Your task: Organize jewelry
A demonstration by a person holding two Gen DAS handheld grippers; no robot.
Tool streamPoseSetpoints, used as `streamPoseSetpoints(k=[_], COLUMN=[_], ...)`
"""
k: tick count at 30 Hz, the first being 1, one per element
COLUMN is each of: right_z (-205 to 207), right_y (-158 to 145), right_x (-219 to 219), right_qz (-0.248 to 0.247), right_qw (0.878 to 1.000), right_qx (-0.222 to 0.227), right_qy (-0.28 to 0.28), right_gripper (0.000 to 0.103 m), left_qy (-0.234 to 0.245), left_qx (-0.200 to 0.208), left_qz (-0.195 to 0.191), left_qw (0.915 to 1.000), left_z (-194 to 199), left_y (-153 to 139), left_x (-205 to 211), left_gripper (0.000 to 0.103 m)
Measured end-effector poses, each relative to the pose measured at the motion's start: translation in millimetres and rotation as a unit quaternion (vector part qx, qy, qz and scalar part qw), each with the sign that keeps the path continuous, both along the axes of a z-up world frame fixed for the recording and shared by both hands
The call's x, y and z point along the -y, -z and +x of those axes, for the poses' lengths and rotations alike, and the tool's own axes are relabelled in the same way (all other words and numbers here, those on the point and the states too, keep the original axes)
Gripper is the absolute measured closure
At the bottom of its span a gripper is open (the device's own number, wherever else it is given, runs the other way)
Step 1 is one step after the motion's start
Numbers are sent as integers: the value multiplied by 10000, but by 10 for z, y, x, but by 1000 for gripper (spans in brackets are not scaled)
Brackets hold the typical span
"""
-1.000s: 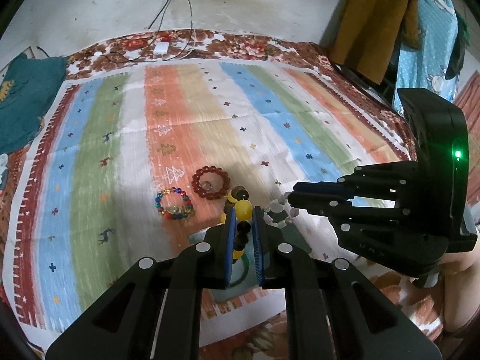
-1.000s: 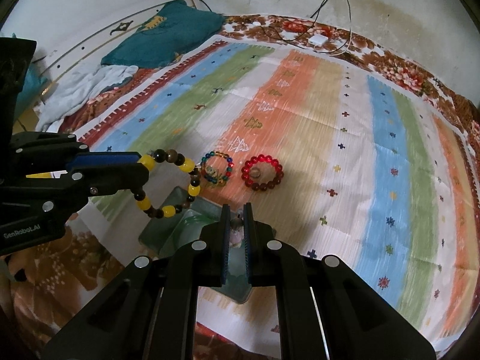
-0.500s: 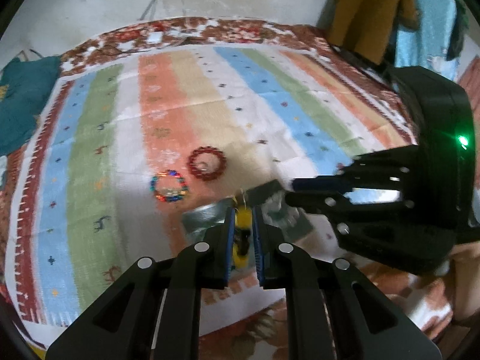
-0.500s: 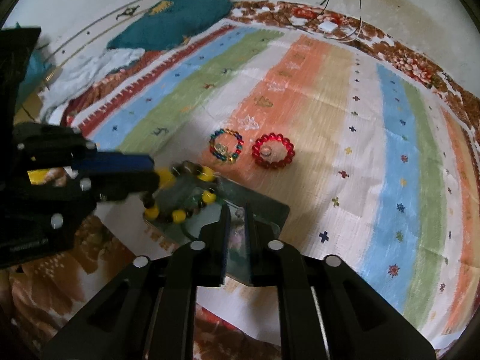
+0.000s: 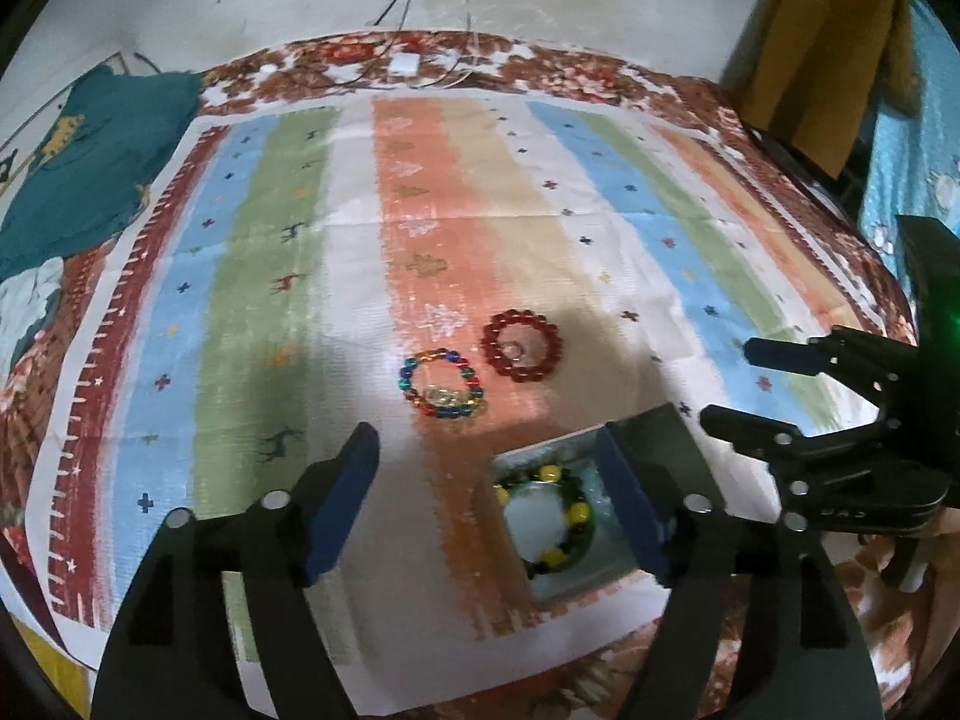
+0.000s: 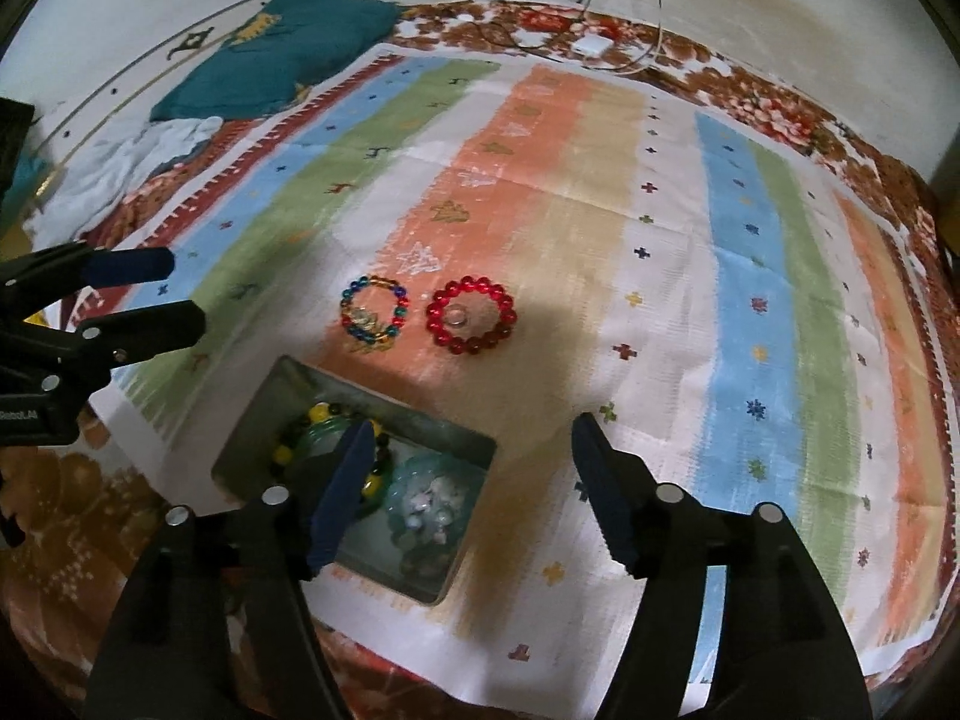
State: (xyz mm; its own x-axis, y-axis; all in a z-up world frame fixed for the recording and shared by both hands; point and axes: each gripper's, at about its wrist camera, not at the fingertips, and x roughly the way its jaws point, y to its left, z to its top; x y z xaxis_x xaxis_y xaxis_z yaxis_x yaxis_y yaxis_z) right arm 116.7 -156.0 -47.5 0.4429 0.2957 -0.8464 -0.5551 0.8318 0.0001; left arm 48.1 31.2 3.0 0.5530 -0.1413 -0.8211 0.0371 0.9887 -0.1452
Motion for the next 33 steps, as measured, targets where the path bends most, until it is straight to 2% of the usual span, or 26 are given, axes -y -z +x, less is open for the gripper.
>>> streamPoseSetpoints(k=[2,8,16,22,33], right_z=[54,241,476,627,882], right_y=[20,72,138,192,370], right_x=[-7,-23,13,-36,-92], right_qz=[-19,-69,114,-8,-4], right_qw=[10000,9997,9983,9979,9956], right_qx=[-33,-93,-360,-351,-690], right_qy=[47,207,444,542,639], right_gripper=[31,19,19,19,19], left_qy=[-69,-304,-490,-552,-453], left_qx=[-67,-370,-668,-798,-1040], left_qz=[25,-5,30,46,94], left_qw=[10000,9989,9966,9953,9935], left_z=[53,264,488,628,810], left_y=[36,207,420,535,711], left_x=[-34,-168,-283,-328,-315], left_gripper=[17,11,10,10,10])
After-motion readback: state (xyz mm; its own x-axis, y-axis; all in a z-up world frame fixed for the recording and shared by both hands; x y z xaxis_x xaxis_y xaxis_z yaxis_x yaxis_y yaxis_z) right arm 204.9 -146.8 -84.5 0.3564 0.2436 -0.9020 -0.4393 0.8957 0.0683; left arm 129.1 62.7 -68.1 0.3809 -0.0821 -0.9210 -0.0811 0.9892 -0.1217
